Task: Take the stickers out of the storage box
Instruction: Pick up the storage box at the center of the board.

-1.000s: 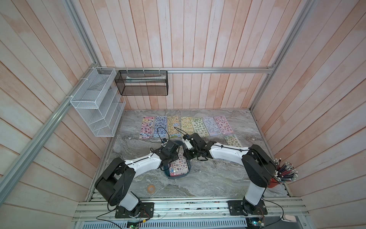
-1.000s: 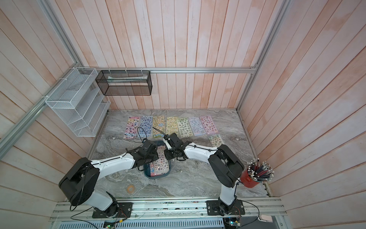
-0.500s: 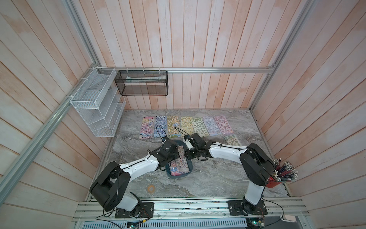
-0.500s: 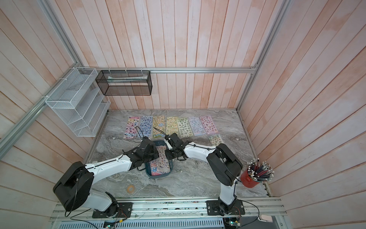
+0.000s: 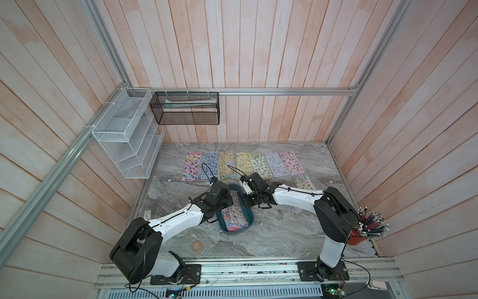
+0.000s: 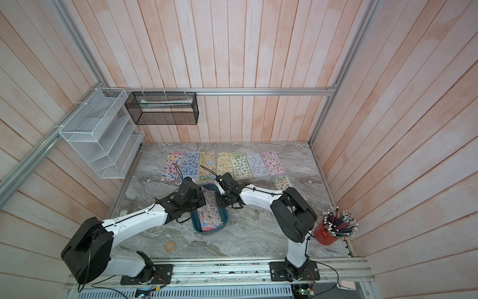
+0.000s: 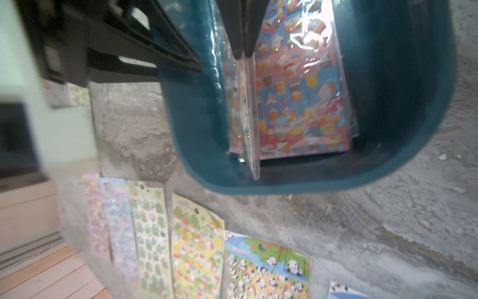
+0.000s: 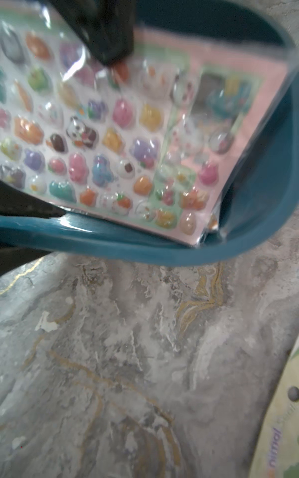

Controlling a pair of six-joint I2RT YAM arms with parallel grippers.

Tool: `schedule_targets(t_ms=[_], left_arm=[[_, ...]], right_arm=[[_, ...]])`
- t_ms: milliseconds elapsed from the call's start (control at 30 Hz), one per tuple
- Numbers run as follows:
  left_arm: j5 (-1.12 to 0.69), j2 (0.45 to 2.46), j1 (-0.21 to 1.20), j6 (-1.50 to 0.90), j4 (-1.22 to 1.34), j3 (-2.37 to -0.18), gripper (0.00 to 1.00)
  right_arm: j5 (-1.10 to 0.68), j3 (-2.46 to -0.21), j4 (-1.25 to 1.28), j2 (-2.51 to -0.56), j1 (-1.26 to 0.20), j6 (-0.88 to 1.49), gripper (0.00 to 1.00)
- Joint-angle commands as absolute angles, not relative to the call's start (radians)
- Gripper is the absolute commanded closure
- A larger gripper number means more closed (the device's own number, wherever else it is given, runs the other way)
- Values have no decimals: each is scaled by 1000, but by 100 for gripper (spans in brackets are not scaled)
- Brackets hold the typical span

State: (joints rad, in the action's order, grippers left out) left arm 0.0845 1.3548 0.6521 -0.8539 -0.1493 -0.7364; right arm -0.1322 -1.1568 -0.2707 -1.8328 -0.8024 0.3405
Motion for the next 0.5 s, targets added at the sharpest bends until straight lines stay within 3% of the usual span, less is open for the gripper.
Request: schedule_targets(t_ms=[0,233,467], left_arm=[[75,1260,645,-808,-166,-753,100],[65,1048,621,-764,-289,-807,100],[81,831,572,-730,-481,-835,100]], right_arm=[[-132,-1188,-321,-1828,-781,337,92],[-121,-1195,-369,-1763,-751,351,100],[-100,-1205,-451,-1640,-689,369,100]])
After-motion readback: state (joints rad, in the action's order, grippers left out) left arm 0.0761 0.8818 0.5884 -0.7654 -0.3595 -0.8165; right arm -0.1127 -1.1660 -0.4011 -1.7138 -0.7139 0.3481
